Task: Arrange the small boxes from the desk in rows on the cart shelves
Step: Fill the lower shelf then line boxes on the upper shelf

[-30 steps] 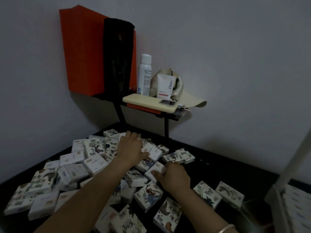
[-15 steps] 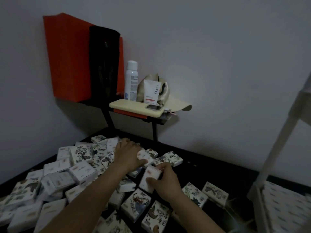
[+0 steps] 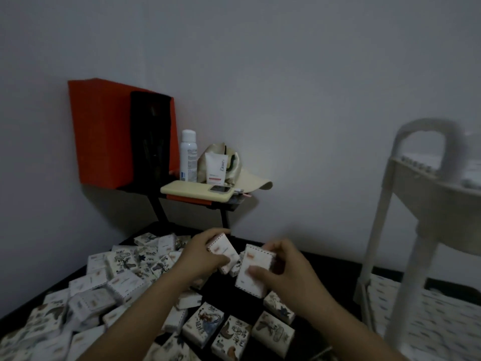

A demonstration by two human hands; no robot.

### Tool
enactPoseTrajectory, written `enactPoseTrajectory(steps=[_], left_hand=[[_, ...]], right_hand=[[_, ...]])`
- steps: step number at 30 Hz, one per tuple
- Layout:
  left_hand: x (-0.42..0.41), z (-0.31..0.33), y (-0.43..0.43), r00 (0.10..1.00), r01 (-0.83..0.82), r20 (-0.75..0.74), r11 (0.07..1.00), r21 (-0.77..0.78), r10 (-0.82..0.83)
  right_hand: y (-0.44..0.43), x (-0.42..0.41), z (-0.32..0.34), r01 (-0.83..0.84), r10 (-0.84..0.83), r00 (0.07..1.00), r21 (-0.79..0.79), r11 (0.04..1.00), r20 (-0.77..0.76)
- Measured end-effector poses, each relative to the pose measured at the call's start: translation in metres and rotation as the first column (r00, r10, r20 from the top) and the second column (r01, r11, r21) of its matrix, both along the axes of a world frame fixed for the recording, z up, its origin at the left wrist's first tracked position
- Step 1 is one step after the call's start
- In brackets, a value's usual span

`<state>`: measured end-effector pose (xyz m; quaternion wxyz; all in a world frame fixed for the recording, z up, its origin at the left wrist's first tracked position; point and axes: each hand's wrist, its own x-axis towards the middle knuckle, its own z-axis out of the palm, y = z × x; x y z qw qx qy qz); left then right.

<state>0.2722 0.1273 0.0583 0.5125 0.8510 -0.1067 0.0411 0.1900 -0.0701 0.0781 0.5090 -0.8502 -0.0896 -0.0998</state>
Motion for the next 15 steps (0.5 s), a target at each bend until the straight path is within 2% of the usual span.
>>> enactPoseTrajectory(steps=[3, 8, 11, 15], left_hand=[[-0.047, 0.047, -0.009, 0.997, 0.081, 0.012, 0.982, -0.172, -0.08], [-0.121, 0.122, -0.032, 0.963, 0.26, 0.15, 0.927, -0.271, -0.226], [-0.153, 0.162, -0.058, 0.932, 0.319, 0.257, 0.917, -0.239, -0.258], [-0.18, 0.202, -0.097, 0.893, 0.379, 0.325, 0.909, -0.174, -0.311]], right_hand=[[-0.015, -0.039, 0.042, -0.061, 0.061, 0.992, -0.01, 0.998, 0.11], [-0.047, -0.101, 0.107, -0.071, 0.1, 0.939, -0.099, 0.993, 0.328], [-0.073, -0.132, 0.14, -0.035, 0.066, 0.908, -0.082, 0.996, 0.414], [-0.119, -0.167, 0.177, 0.038, 0.006, 0.891, -0.087, 0.996, 0.455]])
